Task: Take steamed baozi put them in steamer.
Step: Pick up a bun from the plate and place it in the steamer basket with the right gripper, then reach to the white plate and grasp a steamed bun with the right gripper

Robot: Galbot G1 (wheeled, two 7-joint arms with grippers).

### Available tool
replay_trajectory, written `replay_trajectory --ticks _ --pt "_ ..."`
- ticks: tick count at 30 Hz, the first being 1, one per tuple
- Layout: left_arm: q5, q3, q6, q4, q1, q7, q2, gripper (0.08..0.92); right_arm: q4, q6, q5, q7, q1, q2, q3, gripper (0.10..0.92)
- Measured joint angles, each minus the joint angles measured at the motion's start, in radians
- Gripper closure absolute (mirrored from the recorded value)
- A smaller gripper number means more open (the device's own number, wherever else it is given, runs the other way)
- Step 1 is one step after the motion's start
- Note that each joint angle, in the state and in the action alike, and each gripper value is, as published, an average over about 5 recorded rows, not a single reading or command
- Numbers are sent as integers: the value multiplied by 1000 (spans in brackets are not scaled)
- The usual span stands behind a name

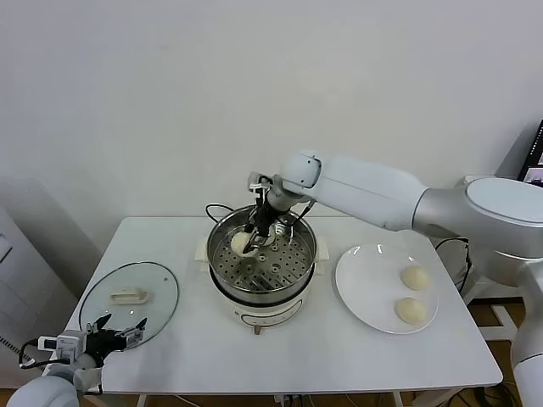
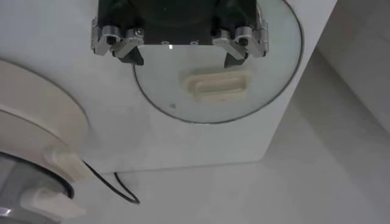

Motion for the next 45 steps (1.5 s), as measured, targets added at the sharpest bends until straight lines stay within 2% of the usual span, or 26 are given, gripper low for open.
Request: replay_trajectory --ticks 9,12,17,20,29,45 --pt "-1 0 -1 3 -1 0 0 177 -19 -11 -19 30 -38 27 1 517" --pt "-1 0 -1 5 -1 -1 -2 177 -26 -11 -22 37 -47 36 5 454" --pt "-1 1 -2 7 0 -1 -3 177 -30 -8 -24 37 -47 37 16 289" --pt "-1 1 -2 6 0 -1 -3 177 -24 -2 -26 26 -35 28 17 221" --pt "-1 -1 -1 -3 2 -2 -4 177 33 37 -47 -79 72 -79 -19 203" --pt "-1 -6 0 -13 6 -2 -5 177 148 220 -190 -311 215 -458 -107 203"
